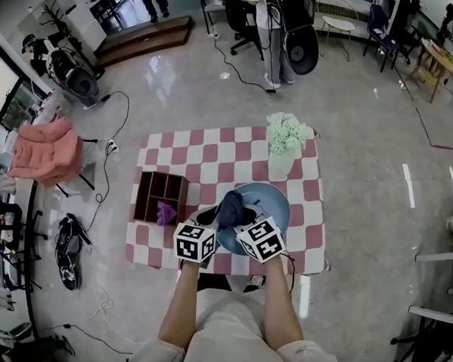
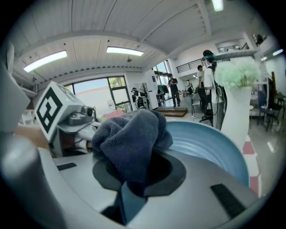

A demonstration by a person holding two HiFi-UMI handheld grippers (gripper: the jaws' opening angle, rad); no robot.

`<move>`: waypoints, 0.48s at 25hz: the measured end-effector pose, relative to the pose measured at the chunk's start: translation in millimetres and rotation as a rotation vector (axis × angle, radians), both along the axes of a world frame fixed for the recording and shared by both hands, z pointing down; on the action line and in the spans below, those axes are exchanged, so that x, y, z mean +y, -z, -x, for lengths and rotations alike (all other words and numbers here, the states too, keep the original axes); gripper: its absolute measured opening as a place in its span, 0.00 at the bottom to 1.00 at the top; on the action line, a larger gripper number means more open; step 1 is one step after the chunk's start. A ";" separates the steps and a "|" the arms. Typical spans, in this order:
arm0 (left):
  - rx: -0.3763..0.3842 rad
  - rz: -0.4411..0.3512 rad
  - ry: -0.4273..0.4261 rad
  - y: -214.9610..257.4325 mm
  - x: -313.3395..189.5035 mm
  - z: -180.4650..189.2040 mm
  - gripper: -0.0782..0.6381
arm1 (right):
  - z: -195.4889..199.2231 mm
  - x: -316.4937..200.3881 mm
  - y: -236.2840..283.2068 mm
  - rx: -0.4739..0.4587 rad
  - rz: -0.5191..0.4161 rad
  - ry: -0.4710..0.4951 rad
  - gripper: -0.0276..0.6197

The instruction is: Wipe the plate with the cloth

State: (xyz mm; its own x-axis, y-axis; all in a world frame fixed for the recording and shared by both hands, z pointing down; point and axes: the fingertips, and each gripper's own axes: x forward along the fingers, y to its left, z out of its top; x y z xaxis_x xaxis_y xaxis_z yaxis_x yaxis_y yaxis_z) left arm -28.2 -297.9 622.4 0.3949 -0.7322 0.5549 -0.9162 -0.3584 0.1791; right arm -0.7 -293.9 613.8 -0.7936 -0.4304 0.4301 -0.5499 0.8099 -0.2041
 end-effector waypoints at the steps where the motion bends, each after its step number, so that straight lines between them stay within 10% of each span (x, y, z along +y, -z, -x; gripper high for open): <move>1: 0.003 -0.018 -0.013 7.8 -3.6 -0.7 0.14 | 4.6 -6.3 6.4 0.030 -0.037 -0.013 0.18; 12: -0.044 -0.121 -0.090 49.7 -7.6 -8.6 0.14 | -3.2 -22.1 53.6 0.030 -0.182 -0.173 0.18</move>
